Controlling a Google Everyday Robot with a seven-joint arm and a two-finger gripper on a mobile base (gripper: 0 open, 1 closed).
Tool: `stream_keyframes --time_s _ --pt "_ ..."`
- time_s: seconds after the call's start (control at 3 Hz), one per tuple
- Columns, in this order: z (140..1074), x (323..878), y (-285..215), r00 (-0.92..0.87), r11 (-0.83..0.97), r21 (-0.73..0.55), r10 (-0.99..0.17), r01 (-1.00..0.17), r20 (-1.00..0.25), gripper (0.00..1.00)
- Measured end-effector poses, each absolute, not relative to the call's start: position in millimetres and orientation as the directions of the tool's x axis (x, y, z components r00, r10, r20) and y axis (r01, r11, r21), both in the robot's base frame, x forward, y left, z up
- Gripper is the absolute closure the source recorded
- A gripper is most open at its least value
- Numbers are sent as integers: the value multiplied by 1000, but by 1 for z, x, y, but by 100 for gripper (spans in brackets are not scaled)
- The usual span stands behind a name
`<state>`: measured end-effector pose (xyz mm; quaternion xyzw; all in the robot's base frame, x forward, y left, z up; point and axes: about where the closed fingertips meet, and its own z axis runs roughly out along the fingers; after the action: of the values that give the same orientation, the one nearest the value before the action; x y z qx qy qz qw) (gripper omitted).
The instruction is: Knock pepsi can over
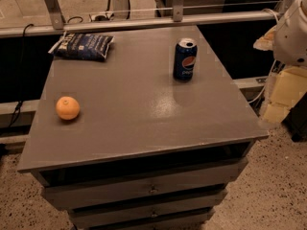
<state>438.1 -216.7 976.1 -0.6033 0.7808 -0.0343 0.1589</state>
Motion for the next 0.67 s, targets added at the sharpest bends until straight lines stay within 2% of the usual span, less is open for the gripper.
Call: stream_keyframes --time_s 0.33,0.67 --pt "976 438 -217 -221 270 -246 -953 -931 -207 0" --pt "969 464 -231 -249 321 -260 -929 -911 -274 0"
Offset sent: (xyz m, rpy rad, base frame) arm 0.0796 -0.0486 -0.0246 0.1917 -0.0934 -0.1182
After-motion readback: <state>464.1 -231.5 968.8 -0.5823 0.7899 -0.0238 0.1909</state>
